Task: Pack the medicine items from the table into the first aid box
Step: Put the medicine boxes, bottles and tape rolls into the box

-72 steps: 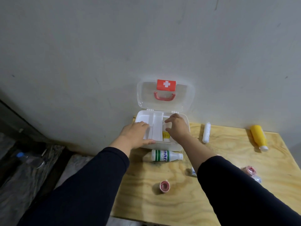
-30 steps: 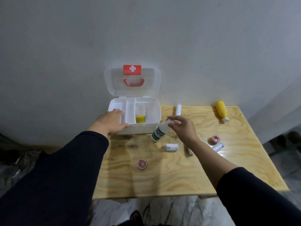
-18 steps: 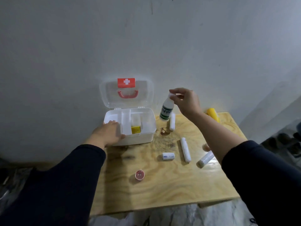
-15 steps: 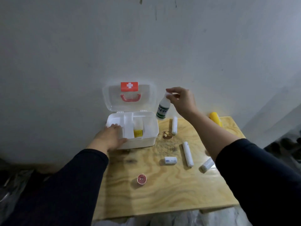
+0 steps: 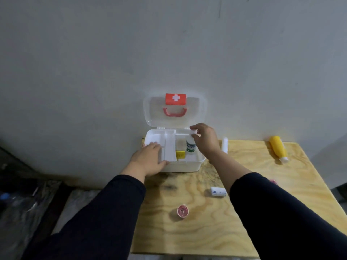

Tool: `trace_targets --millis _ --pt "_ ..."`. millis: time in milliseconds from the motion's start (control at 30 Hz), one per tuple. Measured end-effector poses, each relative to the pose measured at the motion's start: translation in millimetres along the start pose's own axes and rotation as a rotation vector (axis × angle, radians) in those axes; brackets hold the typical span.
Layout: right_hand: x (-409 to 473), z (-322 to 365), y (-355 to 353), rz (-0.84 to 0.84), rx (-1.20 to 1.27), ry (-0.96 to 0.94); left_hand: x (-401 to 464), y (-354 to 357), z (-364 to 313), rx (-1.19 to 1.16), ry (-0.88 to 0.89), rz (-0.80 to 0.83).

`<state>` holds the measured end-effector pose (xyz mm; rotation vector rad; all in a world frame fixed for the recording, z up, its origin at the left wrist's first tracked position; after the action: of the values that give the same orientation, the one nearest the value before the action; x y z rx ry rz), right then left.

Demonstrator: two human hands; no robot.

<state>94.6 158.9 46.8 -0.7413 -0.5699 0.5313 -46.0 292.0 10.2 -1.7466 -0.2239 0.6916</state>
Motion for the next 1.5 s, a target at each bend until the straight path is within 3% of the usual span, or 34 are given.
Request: trace_targets --millis 367,600,833,1067,1500 --pt "-1 -9 -11 0.231 -0.075 0.049 10 -27 -15 0.2 0.03 -0.045" --pt "-29 -59 -80 0.31 -0.18 0.141 18 -65 -122 0.106 0.208 -0.127" --pt "-83 -165 -167 0.231 -0.247 0.417 36 -21 -234 0.107 0.249 0.035" --pt "-114 -257 -208 0.209 -0.241 0.621 48 14 -298 0.036 0.19 0.104" --pt "-117 -318 -170 0.004 -0.13 0.561 55 83 -323 0.011 0.016 0.234"
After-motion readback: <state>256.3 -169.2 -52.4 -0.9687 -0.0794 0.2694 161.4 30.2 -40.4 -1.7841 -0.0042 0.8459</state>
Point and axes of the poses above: each hand's wrist, its own x-axis towards the middle knuckle, its own y-axis out of the palm, z = x × y, the point moved 8 cm from there along x, towards the middle knuckle, and after that the axes turned 13 degrees about -y, right-handed, at the moved point
